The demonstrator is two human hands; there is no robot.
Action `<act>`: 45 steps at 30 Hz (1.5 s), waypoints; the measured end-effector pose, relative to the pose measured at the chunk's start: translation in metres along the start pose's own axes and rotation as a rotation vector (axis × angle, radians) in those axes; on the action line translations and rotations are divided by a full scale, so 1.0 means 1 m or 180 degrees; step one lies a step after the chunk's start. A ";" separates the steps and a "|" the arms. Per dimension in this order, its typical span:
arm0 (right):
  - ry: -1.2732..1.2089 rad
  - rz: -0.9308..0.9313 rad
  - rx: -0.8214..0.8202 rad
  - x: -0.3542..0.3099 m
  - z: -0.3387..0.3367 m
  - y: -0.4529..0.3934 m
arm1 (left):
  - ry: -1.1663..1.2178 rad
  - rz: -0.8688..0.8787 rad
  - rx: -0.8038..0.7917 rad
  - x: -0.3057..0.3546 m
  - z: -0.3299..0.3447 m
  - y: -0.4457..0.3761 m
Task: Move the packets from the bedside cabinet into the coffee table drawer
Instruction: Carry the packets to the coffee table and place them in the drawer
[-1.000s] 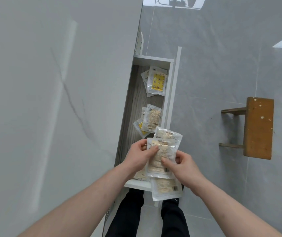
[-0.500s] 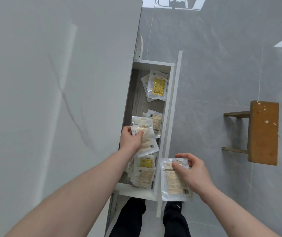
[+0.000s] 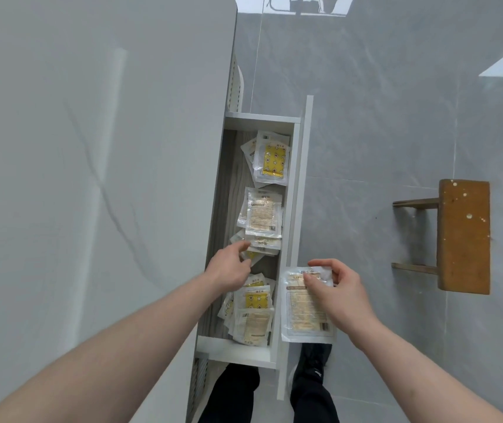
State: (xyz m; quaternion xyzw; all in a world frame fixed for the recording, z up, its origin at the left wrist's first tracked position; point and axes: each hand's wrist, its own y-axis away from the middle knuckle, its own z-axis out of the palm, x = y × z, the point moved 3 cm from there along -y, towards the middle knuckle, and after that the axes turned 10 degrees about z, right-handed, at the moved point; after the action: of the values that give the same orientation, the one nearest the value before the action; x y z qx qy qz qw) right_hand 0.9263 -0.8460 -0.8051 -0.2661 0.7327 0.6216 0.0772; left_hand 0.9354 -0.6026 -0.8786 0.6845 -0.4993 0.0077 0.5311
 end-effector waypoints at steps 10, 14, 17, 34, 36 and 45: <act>-0.0305 -0.0103 0.0179 -0.042 0.016 -0.028 | 0.2040 -0.0119 -0.0625 0.032 0.012 0.054; 0.0220 -0.0258 0.0279 -0.060 0.021 -0.038 | 0.1909 -0.0114 -0.0196 0.035 -0.007 0.041; 0.0265 -0.0223 0.0488 -0.064 0.020 -0.038 | 0.1583 -0.0135 0.0268 0.040 -0.041 0.014; 0.0732 0.0244 0.0577 0.013 0.008 0.023 | -0.0851 0.0007 0.0062 0.051 -0.072 -0.022; 0.0968 0.0224 0.0529 0.010 0.008 0.040 | -0.1124 0.0210 -0.0019 0.037 -0.057 0.016; 0.2433 -0.0066 0.0142 -0.028 0.008 0.173 | -0.1279 -0.0160 -0.0067 0.003 -0.048 0.228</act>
State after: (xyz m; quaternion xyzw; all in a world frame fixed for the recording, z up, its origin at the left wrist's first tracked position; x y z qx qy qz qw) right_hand 0.8640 -0.8153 -0.6439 -0.4844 0.7192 0.4606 -0.1895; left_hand 0.8045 -0.5550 -0.6919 0.6790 -0.5781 -0.1474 0.4278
